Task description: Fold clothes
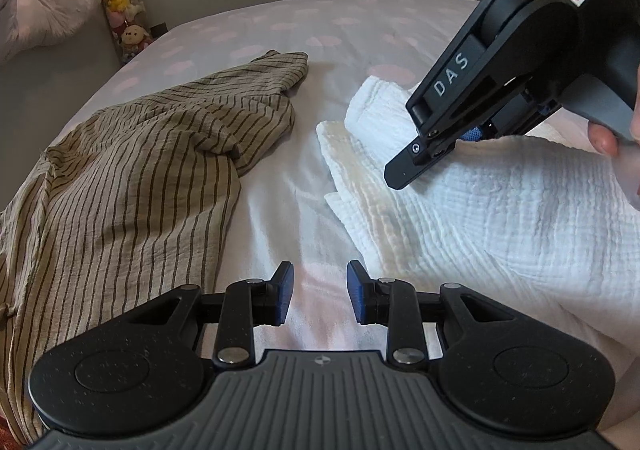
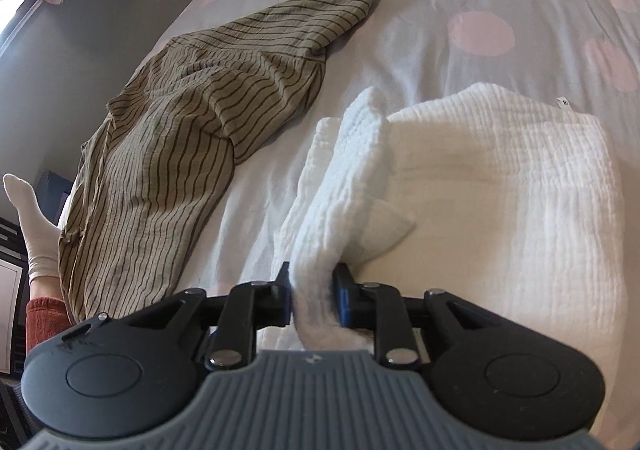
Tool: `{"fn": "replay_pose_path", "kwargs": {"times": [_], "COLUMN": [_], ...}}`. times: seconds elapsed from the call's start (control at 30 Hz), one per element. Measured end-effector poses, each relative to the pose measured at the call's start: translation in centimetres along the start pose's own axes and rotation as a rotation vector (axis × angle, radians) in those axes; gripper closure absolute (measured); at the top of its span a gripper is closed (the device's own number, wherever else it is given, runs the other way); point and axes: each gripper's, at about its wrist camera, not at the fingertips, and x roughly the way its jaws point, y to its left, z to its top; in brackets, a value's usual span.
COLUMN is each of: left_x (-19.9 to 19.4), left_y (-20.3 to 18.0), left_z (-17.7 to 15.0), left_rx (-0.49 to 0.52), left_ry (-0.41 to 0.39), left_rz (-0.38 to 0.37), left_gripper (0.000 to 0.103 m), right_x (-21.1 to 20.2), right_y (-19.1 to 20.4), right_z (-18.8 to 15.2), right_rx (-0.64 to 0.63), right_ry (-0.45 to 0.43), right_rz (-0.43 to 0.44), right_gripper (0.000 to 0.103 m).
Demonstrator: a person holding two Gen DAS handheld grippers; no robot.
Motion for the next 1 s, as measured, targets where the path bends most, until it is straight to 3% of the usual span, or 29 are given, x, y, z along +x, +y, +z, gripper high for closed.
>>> {"fn": "replay_pose_path", "kwargs": {"times": [0.3,0.47,0.53,0.6,0.73,0.83,0.93,1.0], "left_x": [-1.9,-3.7,-4.2,-4.6,-4.8,-5.3,-6.1,-6.5], "left_y": [-1.7,-2.2,-2.2,-2.2,-2.8,-3.2,-3.4,-3.4], "left_z": [0.0,-0.4,-0.9,-1.6,-2.8,-3.2,-3.4,-3.6], "left_rx": [-0.002,-0.019,-0.036,-0.05,-0.054,-0.06,-0.061,-0.061], "left_ry": [-0.002,-0.009,-0.001,0.019,0.07,0.082,0.082,0.084], "left_rz": [-0.03,-0.038,-0.039,-0.037,-0.027,-0.03,-0.028,-0.017], "left_gripper": [0.076,0.076,0.076,0.076,0.076,0.076,0.076,0.076], "right_x": [-6.9,-11.5,-13.0,-14.2,-15.1,-14.6,-13.6,-13.1], "right_y": [0.5,-1.3,-2.8,-4.3,-7.2,-9.1,-9.5,-9.0], "right_z": [-1.6,-4.7,-6.5,-8.6,-12.1,-13.4,-14.1,-14.5], "right_rx": [-0.098,-0.123,-0.104,-0.071,0.011,0.1,0.139,0.125], "right_ry": [-0.135,-0.233,-0.264,-0.288,-0.294,-0.281,-0.277,-0.283], "right_rz": [0.04,0.01,-0.017,-0.042,-0.073,-0.037,0.039,0.065], "right_gripper": [0.062,0.055,0.049,0.03,0.03,0.03,0.049,0.084]}}
